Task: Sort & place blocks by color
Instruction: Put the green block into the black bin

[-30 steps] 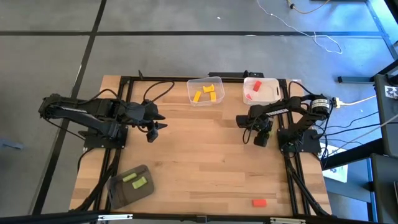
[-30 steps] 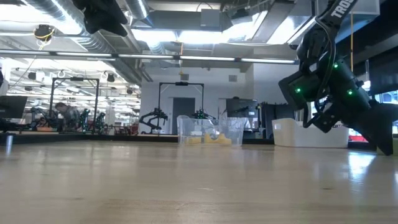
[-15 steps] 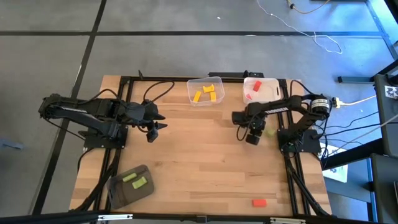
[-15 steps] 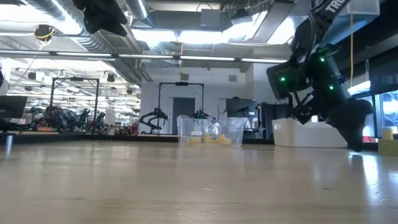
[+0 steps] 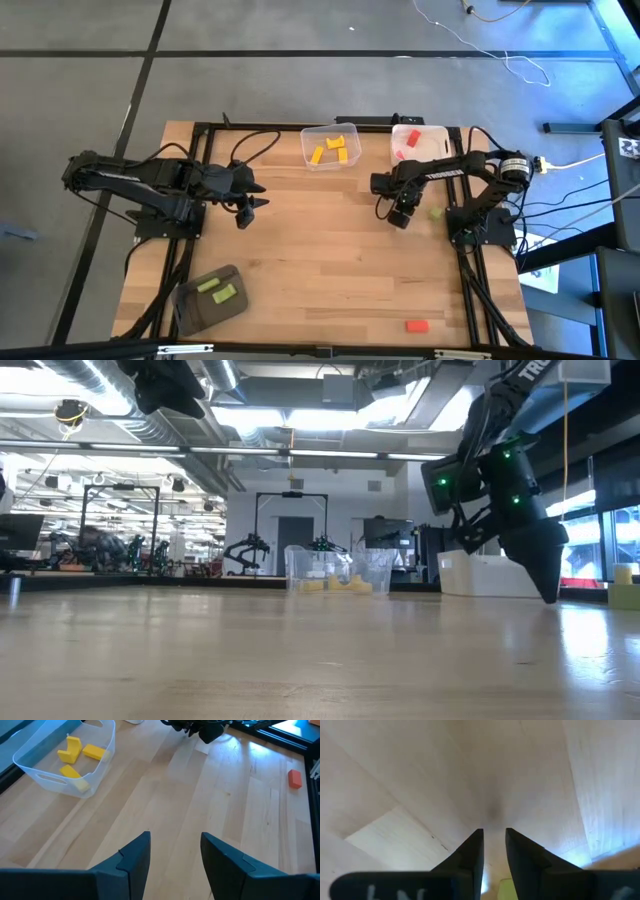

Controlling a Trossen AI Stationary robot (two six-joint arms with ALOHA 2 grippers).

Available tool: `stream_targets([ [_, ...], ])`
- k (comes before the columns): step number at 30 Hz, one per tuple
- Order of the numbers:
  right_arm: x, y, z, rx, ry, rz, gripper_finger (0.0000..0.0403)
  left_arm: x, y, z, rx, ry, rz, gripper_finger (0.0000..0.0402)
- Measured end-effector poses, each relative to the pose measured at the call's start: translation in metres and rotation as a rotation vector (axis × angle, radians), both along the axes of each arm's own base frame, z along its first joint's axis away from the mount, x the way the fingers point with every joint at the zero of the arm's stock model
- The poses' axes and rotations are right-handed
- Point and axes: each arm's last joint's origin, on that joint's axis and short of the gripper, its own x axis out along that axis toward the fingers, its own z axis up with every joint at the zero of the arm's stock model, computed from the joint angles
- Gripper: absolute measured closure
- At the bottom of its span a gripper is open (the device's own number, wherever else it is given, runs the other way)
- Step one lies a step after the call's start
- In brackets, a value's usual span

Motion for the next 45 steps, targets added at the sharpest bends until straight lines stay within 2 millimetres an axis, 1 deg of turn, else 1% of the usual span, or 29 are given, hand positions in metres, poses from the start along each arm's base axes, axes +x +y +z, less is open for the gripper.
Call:
stream_targets([
  [2, -0.001, 0.0, 0.001, 0.012, 0.015, 0.0, 0.032, 0.0, 0.0, 0.0, 0.0, 0.0, 0.0, 0.0238],
  [4, 0.001, 0.001, 0.008, 0.033, 0.034, -0.012, 0.032, 0.0, 0.0, 0.0, 0.0, 0.0, -0.001, 0.0238],
  [7, 0.005, -0.001, 0.025, 0.031, 0.084, -0.056, 0.032, 0.0, 0.0, 0.0, 0.0, 0.0, -0.002, 0.0238],
  [9, 0.009, -0.002, 0.037, 0.035, 0.1, -0.056, 0.032, 0.0, 0.0, 0.0, 0.0, 0.0, -0.002, 0.0238],
  [12, 0.016, -0.004, 0.048, 0.034, 0.071, -0.035, 0.0325, 0.0, 0.0, 0.0, 0.005, 0.002, -0.006, 0.0238],
  [16, 0.023, -0.005, 0.056, 0.04, 0.033, -0.043, 0.0329, 0.0, 0.0, 0.0, 0.005, 0.002, -0.006, 0.0238],
  [21, 0.019, -0.004, 0.055, 0.05, 0.071, -0.049, 0.0318, 0.0, 0.0, 0.0, 0.006, 0.002, -0.006, 0.0238],
  [35, 0.003, 0.001, 0.057, 0.084, 0.234, -0.065, 0.0245, 0.0, 0.0, 0.0, 0.006, 0.002, -0.007, 0.0238],
  [39, -0.008, 0.004, 0.047, 0.108, 0.295, -0.07, 0.0234, 0.0, 0.0, 0.0, 0.006, 0.002, -0.007, 0.0238],
  [45, -0.03, 0.01, 0.027, 0.133, 0.406, -0.069, 0.0232, 0.0, 0.0, 0.0, 0.006, 0.002, -0.006, 0.0238],
])
